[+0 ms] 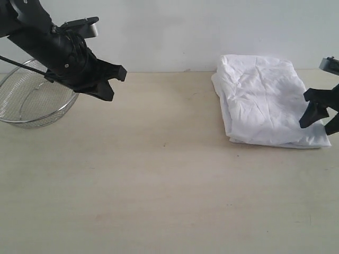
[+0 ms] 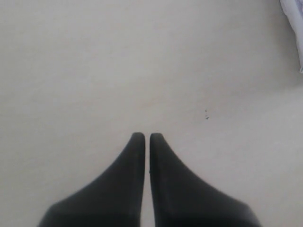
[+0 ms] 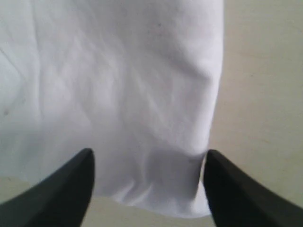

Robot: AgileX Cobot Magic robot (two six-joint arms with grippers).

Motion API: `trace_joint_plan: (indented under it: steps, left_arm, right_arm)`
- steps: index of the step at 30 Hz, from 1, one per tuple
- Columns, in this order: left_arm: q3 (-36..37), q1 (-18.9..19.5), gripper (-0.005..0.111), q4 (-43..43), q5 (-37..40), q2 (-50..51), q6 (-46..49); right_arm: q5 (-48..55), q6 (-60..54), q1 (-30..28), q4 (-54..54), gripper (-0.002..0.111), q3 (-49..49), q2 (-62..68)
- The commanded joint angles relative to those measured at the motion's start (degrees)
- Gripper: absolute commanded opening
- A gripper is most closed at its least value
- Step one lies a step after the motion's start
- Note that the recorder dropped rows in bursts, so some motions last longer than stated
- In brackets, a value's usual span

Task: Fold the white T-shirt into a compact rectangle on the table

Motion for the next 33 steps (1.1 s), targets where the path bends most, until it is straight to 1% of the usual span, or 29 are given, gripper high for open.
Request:
trace_joint_plan:
  steps: [1,3,4,6,11,18,24,26,29,31,33]
  left_arm:
    - [0.2,0.1,0.004,-0.3,0.1,-0.5,0.4]
    - [0.2,0.1,0.004,-0.3,0.1,-0.5,0.4]
    - [0.2,0.1,0.004,-0.3,0.1,-0.5,0.4]
    - [0.2,0.1,0.004,-0.3,0.1,-0.5,0.4]
    - [0.2,0.1,0.004,-0.3,0.1,-0.5,0.4]
    - [0.2,0.2,0.004,-0.4,-0.4,-1.9,-0.9]
    - [0.6,0.1,0.004,-1.7,-1.7,-5.6,-0.3]
    - [1.5,0.1,0.004,-1.7,-2.1,-6.8,-0.3]
    - [3.6,0.5,0.004,-0.1,-5.0,-9.8,-2.0]
    - [4.5,1.4,0.004,1.2,-5.6,-11.6,-3.8]
    - [5.5,3.2,0.004,2.2,-5.9,-13.9,-4.7]
  right_arm:
    - [-1.8,1.0,0.0,-0.9,0.064,-0.4,0.2]
    - [-2.5,1.1,0.0,-1.0,0.058,-0.4,0.2]
    - [-3.1,1.1,0.0,-1.1,0.057,-0.4,0.1]
    - [-3.9,2.5,0.0,-1.6,0.057,-0.4,-0.4]
    - [-4.0,3.7,0.0,-3.0,0.063,-0.4,-2.5]
    - [-4.7,6.0,0.0,-4.0,0.063,-0.4,-6.5]
    - [-4.1,6.9,0.0,-1.0,0.063,-0.4,-10.8]
    - [-3.1,6.2,0.0,1.2,0.059,-0.4,-11.9]
    - [-1.7,3.8,0.0,5.0,0.048,-0.1,-13.1]
    - [-0.9,3.1,0.0,6.2,0.044,-0.1,-13.2]
    - [-0.2,2.2,0.0,7.4,0.045,-0.1,-13.2]
